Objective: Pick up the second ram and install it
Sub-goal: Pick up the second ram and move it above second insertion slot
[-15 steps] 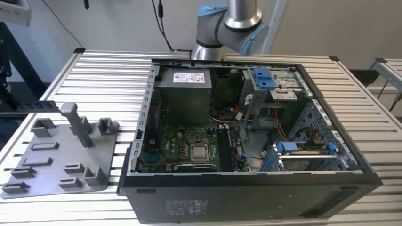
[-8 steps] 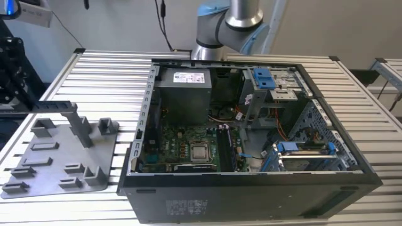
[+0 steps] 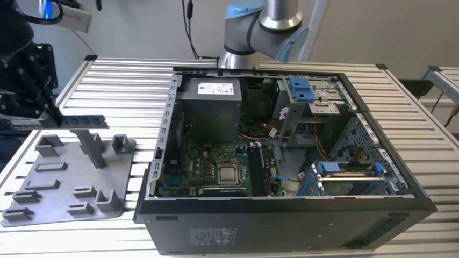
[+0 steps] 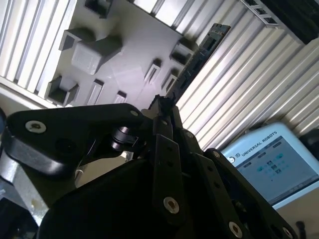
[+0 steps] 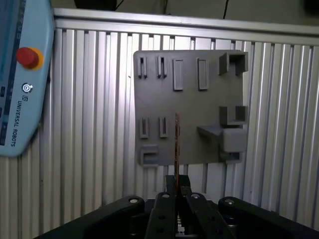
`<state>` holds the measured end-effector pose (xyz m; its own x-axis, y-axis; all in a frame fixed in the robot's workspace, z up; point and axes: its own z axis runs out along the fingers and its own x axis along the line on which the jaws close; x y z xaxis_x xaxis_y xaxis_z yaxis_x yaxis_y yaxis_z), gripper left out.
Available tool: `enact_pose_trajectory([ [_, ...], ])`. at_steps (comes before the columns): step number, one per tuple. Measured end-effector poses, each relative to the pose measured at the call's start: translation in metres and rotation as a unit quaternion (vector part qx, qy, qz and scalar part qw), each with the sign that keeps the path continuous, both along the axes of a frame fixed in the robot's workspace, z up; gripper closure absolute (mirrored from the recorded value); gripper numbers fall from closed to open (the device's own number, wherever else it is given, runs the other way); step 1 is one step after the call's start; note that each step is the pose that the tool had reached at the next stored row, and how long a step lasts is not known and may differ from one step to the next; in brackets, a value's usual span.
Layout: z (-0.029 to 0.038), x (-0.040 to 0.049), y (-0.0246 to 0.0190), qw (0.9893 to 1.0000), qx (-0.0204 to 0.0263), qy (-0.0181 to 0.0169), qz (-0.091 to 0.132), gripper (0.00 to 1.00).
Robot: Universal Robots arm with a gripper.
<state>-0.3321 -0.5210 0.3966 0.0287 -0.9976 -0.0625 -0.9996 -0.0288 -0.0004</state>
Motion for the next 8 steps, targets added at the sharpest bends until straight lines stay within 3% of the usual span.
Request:
enact_pose_trajectory([
  [8, 0.0, 0.0293, 0.0, 1.0, 0.0, 0.0028, 0.0, 0.86],
])
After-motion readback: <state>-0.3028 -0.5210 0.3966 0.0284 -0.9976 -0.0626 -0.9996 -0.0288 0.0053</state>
